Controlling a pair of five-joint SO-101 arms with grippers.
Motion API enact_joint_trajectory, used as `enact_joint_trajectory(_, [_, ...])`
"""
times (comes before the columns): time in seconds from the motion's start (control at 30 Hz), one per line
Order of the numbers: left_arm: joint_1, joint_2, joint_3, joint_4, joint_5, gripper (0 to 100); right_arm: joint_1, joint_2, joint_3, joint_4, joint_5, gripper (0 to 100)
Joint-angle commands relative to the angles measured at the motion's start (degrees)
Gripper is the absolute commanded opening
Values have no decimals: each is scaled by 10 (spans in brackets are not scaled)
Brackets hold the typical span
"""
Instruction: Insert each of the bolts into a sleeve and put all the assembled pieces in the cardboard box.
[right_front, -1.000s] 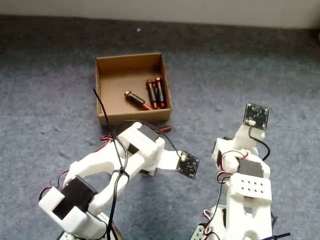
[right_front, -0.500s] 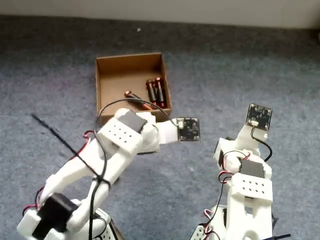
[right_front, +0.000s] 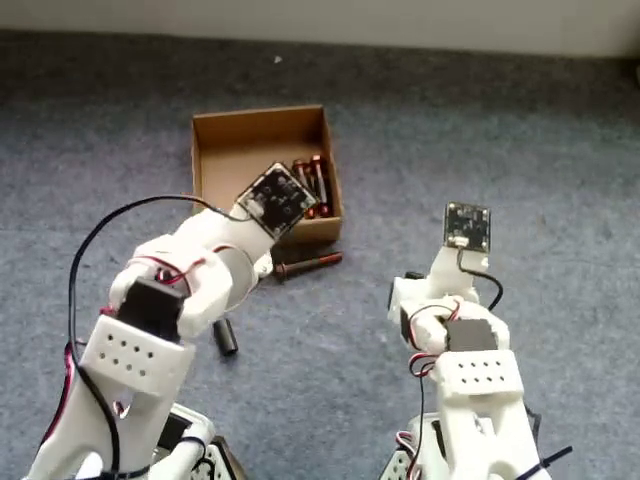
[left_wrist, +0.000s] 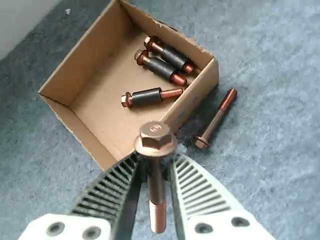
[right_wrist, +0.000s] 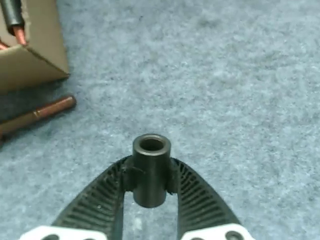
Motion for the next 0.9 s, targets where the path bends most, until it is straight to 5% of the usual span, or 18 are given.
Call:
enact_joint_trajectory(0.0, [-5, -96, 14, -7, 57, 6, -47, -17, -30, -9, -12, 4])
enact_joint_trajectory(0.27, [-7, -212, 126, -111, 198, 6, -114, -18, -33, -8, -13, 4])
enact_joint_trajectory(0.87, [-5, -317, 196, -207, 290, 6, -235, -274, 45, -37, -10, 4])
